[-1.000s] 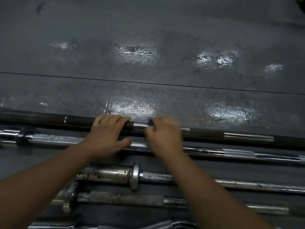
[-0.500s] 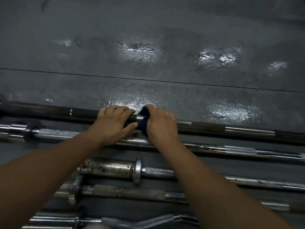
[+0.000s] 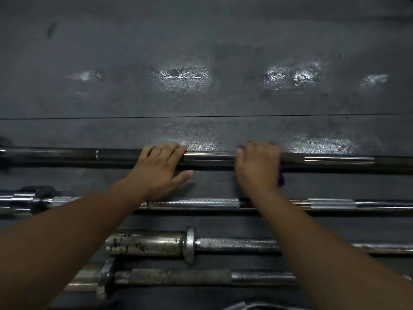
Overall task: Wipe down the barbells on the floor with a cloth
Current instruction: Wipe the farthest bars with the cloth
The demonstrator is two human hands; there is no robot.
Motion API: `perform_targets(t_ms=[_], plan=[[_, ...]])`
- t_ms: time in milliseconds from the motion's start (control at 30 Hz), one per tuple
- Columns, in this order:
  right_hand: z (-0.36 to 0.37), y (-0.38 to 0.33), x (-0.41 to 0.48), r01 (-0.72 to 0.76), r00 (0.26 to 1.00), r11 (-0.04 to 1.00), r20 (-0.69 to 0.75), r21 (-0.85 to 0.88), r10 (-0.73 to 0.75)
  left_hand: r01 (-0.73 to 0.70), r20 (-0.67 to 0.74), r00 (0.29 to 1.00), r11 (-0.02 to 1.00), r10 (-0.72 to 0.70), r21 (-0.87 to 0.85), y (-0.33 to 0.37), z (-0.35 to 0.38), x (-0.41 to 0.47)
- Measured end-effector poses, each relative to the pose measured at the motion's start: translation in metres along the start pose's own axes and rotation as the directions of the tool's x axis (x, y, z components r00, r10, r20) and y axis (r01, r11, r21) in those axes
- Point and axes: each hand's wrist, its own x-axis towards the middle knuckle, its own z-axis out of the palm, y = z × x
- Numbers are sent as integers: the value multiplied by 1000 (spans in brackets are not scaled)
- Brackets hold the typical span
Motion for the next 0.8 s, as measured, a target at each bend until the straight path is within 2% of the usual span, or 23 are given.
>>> perform_targets(t_ms=[100,200,267,367,467,500,533,600,667,733,767,800], plan=[[3,-67,-6,243,966,948,38,205,-256,50,42,998,999,-50,-15,-1,-10,18],[3,-57,6,382,908,891,80,246,-411,89,88,992,996,-86,-31,-3,-24,38],[2,-20,21,345,931,916,45,202,-361,86,57,995,996,-84,-32,-5,-26,40],[3,39,22,117,992,988,-52,105,-112,33,-6,999,999,-33,26,-1,-17,25],[7,19,14,-49,990,989,-128,137,66,8,62,998,999,-11,51,-3,-18,23],[7,3,15,-45,990,986,-126,163,66,8,85,996,999,-11,45,-2,-21,24],[7,-14,16,18,995,986,-100,168,-1,9,100,995,999,-13,40,-1,-24,25],[10,-44,15,224,974,962,-24,157,-223,24,122,992,999,-28,32,2,-27,28],[8,-54,15,345,936,919,7,193,-353,36,137,990,999,-40,30,3,-28,30],[3,-40,17,371,925,906,6,204,-380,35,143,989,999,-39,27,2,-29,29],[1,-27,18,332,941,923,5,193,-339,30,150,988,999,-32,16,1,-29,29],[-3,-10,19,226,973,957,-4,183,-230,24,154,988,1000,-25,8,-1,-30,28]])
